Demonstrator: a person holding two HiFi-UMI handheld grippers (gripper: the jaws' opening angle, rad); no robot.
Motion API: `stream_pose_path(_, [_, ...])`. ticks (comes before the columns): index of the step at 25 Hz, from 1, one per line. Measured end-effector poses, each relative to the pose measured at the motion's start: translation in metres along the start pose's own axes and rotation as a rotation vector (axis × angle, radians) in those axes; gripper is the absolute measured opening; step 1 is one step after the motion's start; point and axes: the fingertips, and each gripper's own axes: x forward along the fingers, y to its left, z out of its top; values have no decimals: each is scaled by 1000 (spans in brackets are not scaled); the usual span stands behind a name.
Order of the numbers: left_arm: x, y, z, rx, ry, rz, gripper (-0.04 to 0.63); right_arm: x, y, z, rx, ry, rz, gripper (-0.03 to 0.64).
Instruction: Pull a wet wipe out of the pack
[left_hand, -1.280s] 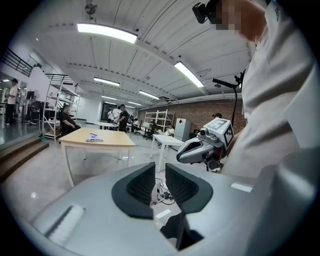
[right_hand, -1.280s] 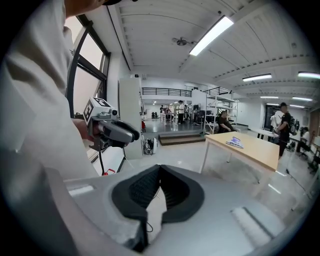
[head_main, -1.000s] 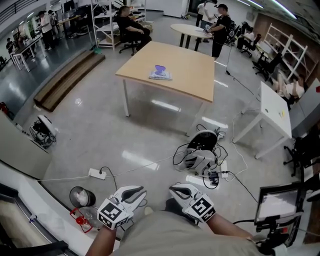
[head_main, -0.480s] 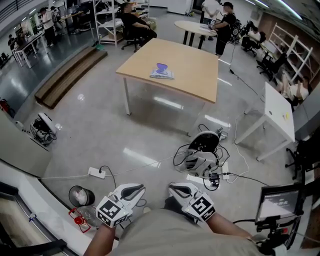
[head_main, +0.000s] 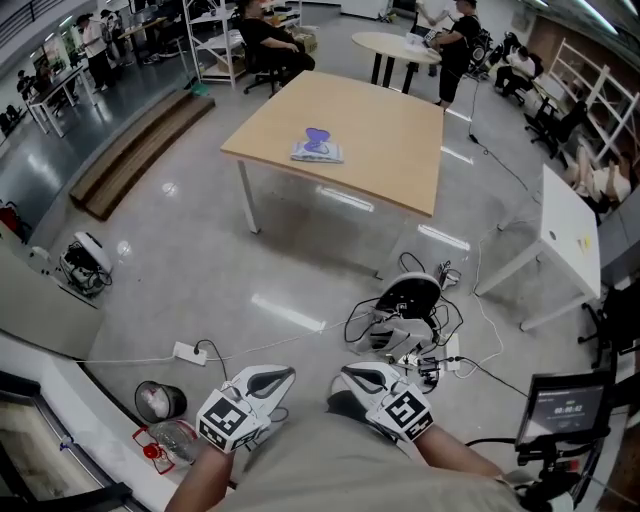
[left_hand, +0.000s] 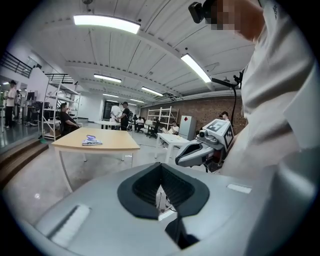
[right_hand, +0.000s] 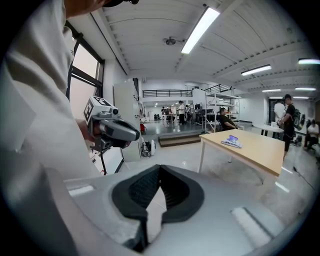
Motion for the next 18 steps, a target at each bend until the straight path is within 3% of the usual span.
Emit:
stream_pose_path(9, [160,27,81,48,18,-45,6,-26,-167,4,-2,-43,-7,2])
stream_pose_path(18, [233,54,97,54,43,-23,6,-22,-239,-12,25,-36,33,2])
